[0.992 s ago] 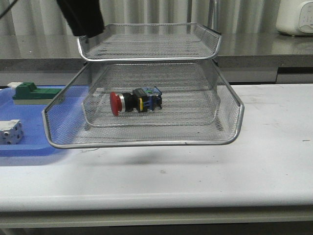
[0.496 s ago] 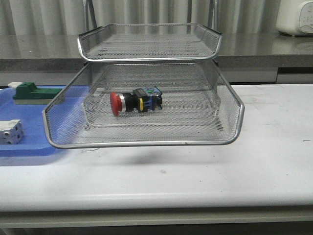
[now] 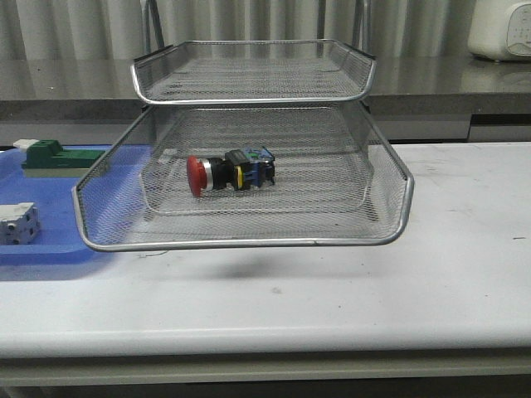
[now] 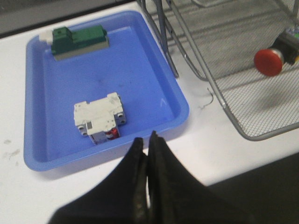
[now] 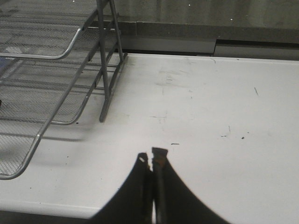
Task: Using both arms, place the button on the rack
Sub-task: 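Raise and withdraw the left gripper from the tier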
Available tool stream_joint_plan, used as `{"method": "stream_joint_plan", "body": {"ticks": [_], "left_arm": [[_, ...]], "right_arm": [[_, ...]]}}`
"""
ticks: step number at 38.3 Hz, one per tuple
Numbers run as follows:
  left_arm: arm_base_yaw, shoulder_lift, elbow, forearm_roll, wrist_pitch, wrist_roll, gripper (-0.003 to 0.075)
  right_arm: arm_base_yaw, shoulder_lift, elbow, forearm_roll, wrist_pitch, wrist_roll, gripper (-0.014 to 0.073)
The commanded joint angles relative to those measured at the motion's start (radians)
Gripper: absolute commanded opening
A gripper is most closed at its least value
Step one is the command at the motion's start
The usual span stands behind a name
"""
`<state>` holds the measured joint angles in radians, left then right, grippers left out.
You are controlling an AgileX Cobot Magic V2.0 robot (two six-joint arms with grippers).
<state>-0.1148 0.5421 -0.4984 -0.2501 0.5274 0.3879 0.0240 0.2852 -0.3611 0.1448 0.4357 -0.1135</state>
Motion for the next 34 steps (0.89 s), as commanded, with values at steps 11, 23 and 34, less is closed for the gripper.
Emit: {"method": "stream_joint_plan", "body": {"ticks": [11,23,34], "left_arm": [[0.001,-0.377,0.102,-0.04,-0.131,-0.013,-0.0019],[0.001,-0.402,0.11,-0.04,-0.131,-0.013,-0.0019],[0.001,-0.402,0.11,-0.04,-0.131,-0.013,-0.0019]], "right_arm": [[-0.005,0.007,-0.024,0.006,-0.08,-0.003,-0.006],[-0.005,0.007,-0.024,0.006,-0.08,-0.003,-0.006],[-0.005,0.016,-0.028,0.03,-0.173,-0.003,-0.006]]}}
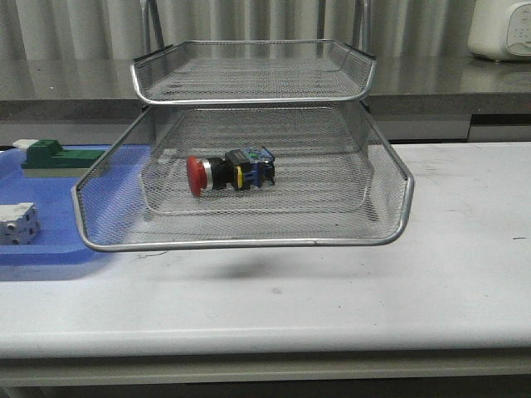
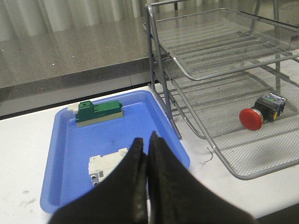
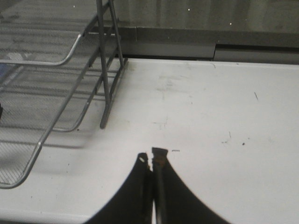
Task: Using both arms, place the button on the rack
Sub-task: 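Raise and withdraw the left gripper from the tier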
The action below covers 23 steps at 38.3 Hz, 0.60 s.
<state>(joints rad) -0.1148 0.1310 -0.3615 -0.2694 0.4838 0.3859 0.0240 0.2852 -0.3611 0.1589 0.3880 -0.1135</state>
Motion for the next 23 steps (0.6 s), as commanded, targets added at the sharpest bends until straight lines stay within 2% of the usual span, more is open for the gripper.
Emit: {"method": "stream_joint_plan", "body": {"ticks": [1,10,13,16,23], "left_arm": [[0.001,0.009,-0.027,-0.021,-0.087,-0.011,-0.0019],[0.001,0.009,-0.027,-0.021,-0.087,-0.011,-0.0019],[0.001,0.009,-0.027,-0.021,-0.087,-0.011,-0.0019],[0.001,0.009,-0.027,-0.021,-0.089,-0.011,-0.0019],[0.001,0.009,-0.027,-0.021,-0.089,-0.011,-0.0019]], "right_arm": [[-0.005,0.023,-0.034,0.016,-0.134,-0.004,-0.006],[-0.003,0.266,-0.172,0.016,-0.142,-0.105,-0.006],[0.027,0.355,-0.227,0.027,-0.142,-0.115,-0.006],[0.096,0.443,-0.264,0.037,-0.144,-0.115,-0.006],[0.376,0.607,-0.295,0.036,-0.234,-0.115,-0.006]]}}
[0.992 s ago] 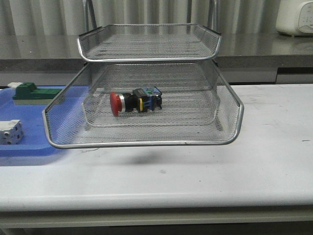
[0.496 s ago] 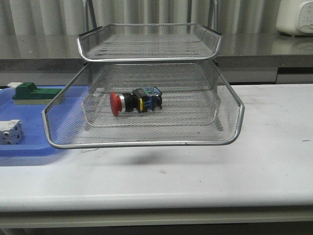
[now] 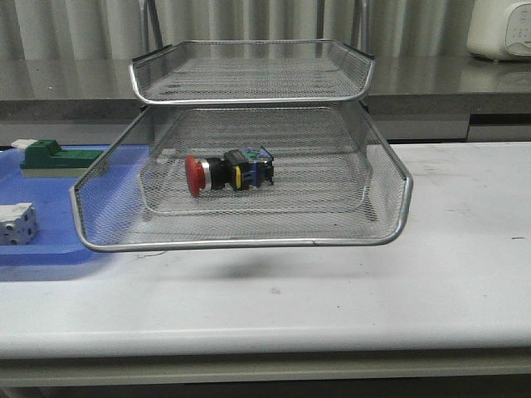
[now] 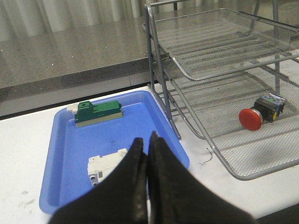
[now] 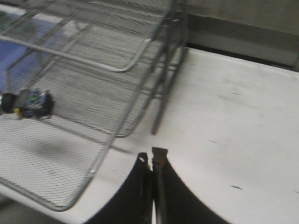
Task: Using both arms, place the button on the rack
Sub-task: 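Raise and withdraw the left gripper from the tier, then push the middle mesh tier back into the rack with the right gripper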
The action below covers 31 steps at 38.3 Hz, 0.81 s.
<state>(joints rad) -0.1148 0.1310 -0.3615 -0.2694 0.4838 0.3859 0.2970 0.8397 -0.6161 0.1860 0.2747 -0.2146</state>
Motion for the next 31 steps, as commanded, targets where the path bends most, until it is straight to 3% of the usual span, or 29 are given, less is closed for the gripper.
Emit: {"method": "stream_joint_plan", "body": {"ticks": [1,10,15,31], "left_arm": [[0.001,0.009,-0.027,-0.021,-0.089,-0.011,-0.0019],[0.001,0.009,-0.027,-0.021,-0.089,-0.011,-0.0019],[0.001,0.009,-0.027,-0.021,-0.089,-0.011,-0.0019],[0.001,0.009,-0.027,-0.021,-0.089,-0.011,-0.0019]], "right_arm": [[0.139,0.077,-0.04,0.009,-0.137,-0.013,-0.006],[0.518,0.297,-0.04,0.005,-0.297,-0.014,-0.006],[0.621,0.427,-0.04,0.005,-0.366,-0.014,-0.006],[0.627,0.729,-0.08,0.005,-0.56,-0.014,-0.006]]}}
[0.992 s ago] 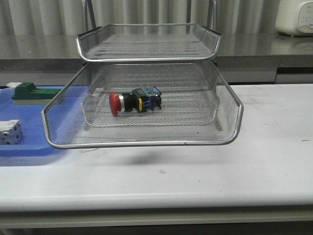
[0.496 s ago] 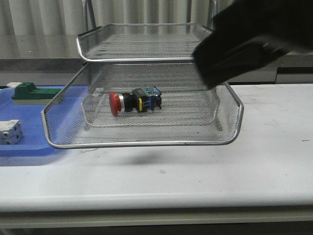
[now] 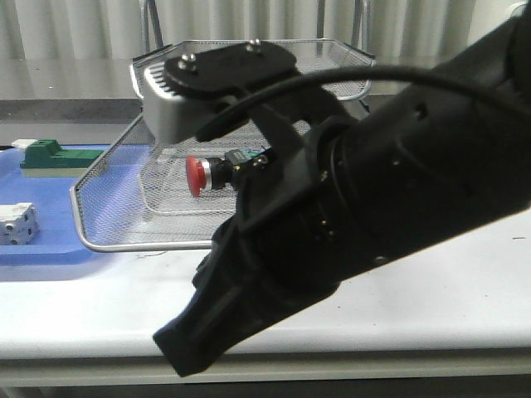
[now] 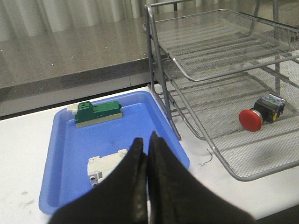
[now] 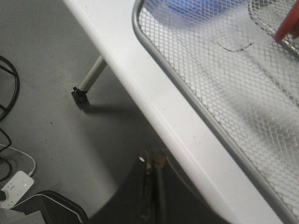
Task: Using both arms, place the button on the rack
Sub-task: 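Push the middle mesh tier back into the rack with the right gripper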
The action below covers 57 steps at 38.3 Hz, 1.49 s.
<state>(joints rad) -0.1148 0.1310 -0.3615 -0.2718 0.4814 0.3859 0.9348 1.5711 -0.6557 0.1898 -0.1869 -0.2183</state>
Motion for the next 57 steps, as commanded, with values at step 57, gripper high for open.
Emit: {"method": "stream_joint_plan", "body": {"ticks": [57], "left_arm": [[0.001,0.009,-0.021,-0.019,-0.099,-0.011,-0.0019]], "right_arm": [[-0.3,0.194,-0.417,-0.061,-0.06,-0.011,-0.006]]}}
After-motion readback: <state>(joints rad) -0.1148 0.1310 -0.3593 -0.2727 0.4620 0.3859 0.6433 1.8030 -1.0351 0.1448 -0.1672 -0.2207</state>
